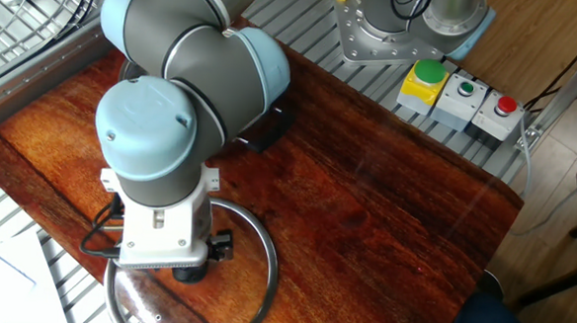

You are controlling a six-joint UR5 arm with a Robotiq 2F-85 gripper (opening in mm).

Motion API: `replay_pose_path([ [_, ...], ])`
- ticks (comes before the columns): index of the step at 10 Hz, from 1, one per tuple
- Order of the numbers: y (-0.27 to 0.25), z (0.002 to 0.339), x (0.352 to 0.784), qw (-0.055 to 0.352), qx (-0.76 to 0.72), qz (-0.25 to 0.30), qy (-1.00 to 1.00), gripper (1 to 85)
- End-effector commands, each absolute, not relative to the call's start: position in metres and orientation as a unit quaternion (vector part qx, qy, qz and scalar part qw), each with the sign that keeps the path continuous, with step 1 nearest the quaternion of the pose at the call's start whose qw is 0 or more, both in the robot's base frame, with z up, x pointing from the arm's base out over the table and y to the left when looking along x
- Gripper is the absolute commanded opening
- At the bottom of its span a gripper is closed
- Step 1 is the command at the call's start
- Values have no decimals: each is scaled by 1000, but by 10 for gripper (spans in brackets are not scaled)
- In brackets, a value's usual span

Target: Cover the pot with the lid

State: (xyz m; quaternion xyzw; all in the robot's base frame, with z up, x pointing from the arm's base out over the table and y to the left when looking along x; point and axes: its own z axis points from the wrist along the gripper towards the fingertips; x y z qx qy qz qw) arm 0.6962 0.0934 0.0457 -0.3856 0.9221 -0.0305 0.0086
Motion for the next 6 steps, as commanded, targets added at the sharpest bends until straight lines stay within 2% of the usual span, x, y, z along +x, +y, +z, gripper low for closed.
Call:
replay_pose_path([
  [1,97,42,697,14,-392,-21,919,730],
  [6,101,41,694,14,-386,-19,922,627],
])
